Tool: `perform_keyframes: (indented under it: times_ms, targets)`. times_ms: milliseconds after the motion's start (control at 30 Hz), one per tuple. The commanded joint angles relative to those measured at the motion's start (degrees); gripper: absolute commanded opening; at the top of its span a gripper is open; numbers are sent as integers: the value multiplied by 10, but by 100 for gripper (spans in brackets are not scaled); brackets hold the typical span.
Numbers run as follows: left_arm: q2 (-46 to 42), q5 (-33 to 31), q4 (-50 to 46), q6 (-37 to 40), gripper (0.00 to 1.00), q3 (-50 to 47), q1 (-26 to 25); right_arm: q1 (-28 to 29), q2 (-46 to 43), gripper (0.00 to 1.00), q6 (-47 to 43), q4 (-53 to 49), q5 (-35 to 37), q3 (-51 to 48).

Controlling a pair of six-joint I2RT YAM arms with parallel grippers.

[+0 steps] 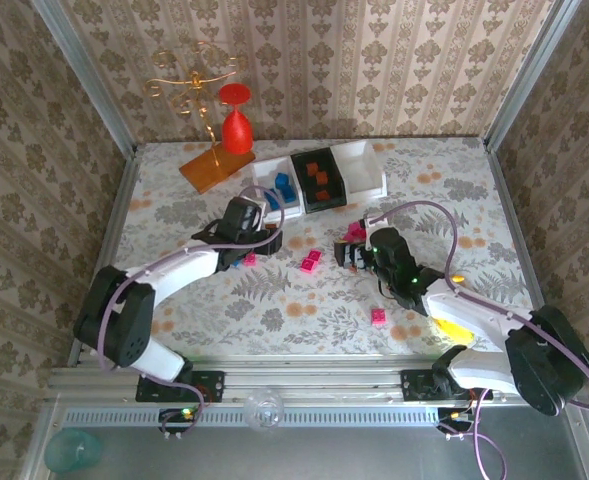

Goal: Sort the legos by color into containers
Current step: Pick up the lego from the center of the table.

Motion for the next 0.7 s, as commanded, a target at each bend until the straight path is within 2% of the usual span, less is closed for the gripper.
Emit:
perform_keyframes:
  times_ms: [0,267,667]
  targets:
    - [39,-12,23,-19,65,28,-5,4,5,91,6,3,-5,14]
    - [133,-18,47,-26,58,73,2,3,-2,91,2,2,3,11]
    - [200,-49,47,-30,59,111,12,4,-21,91,-3,-9,12,10]
